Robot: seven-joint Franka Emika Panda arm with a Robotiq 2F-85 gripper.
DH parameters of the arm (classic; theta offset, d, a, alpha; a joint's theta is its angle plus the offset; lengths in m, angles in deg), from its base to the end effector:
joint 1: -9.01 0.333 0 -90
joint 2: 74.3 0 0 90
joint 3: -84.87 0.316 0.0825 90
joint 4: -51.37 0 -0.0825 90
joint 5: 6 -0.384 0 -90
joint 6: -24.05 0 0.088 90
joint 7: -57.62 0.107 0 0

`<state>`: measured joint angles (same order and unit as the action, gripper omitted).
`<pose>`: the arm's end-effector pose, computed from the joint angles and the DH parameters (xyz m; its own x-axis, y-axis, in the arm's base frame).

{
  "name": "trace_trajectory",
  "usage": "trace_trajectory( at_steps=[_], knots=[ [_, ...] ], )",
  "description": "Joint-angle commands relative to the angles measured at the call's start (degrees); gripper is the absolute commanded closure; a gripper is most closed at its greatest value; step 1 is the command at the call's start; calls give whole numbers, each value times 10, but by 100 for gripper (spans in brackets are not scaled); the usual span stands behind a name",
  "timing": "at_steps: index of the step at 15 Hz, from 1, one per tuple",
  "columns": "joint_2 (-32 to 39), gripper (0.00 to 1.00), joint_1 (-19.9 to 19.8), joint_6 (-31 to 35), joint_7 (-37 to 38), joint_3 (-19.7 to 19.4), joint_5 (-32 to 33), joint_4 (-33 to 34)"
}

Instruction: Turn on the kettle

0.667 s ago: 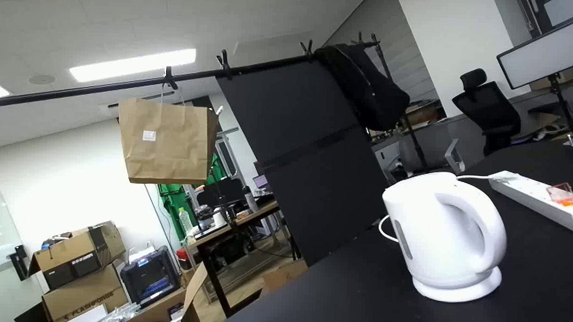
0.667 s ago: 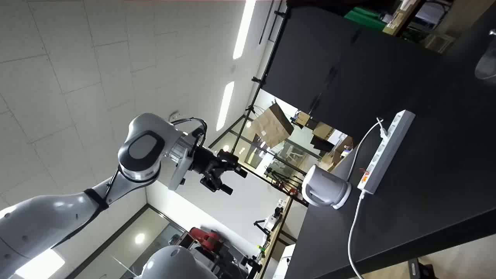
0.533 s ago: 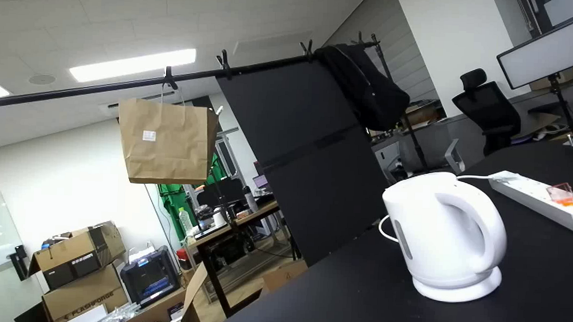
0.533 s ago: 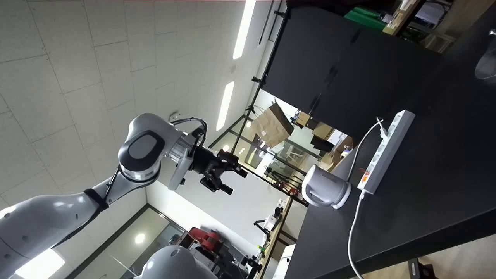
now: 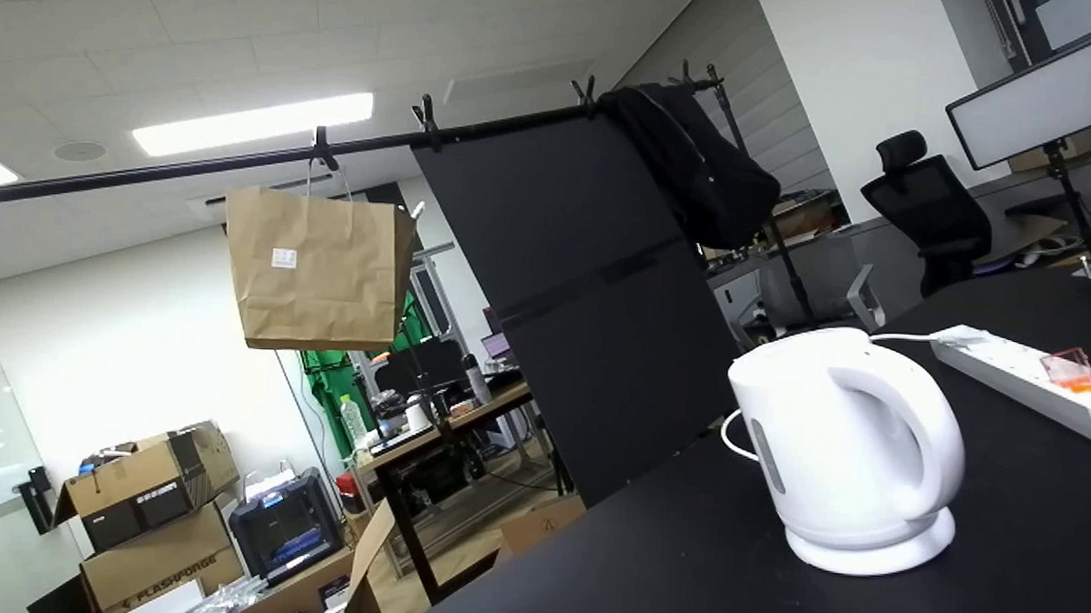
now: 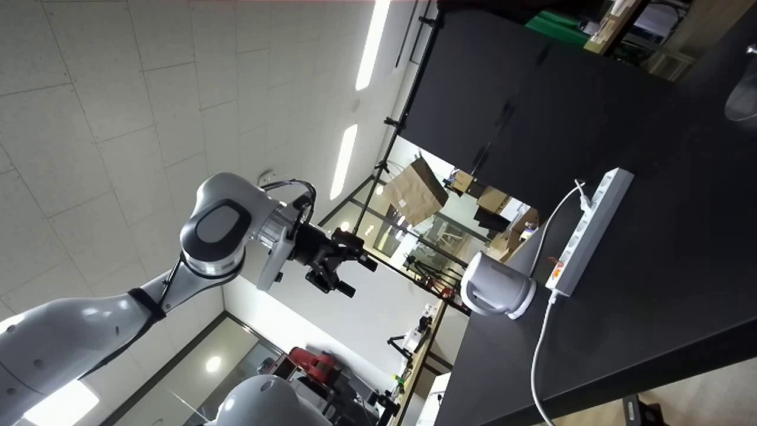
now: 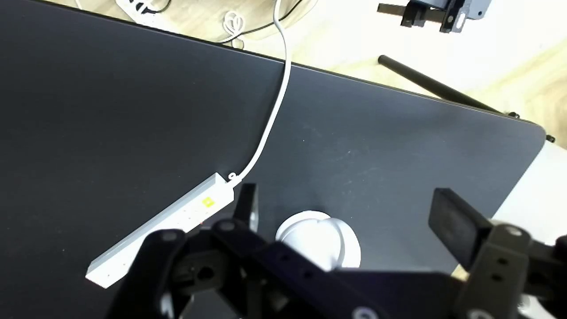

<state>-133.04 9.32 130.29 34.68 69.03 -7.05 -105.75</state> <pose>0.2615 -0.0737 0.4904 0.9551 0.2152 0.2037 0.2535 -0.9492 -0.1862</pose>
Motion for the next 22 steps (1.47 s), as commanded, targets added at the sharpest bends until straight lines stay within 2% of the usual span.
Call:
trace_trajectory(
  at_steps=[1,3,7,8,9,14,17,19,20,22],
  knots=[
    [1,0,-3,-1,-2,2,-2,1],
    [21,0,6,28,-8,7,1,5],
    [89,0,34,191,-4,38,0,3],
    [119,25,46,234,-2,47,0,4],
    [147,26,52,275,4,59,2,6],
    [302,61,99,429,25,108,-5,38],
    [385,83,113,474,39,135,-4,70],
    [430,95,109,485,51,154,7,94],
    [381,78,109,482,28,143,-1,54],
    [420,91,108,489,32,156,-1,76]
  ],
)
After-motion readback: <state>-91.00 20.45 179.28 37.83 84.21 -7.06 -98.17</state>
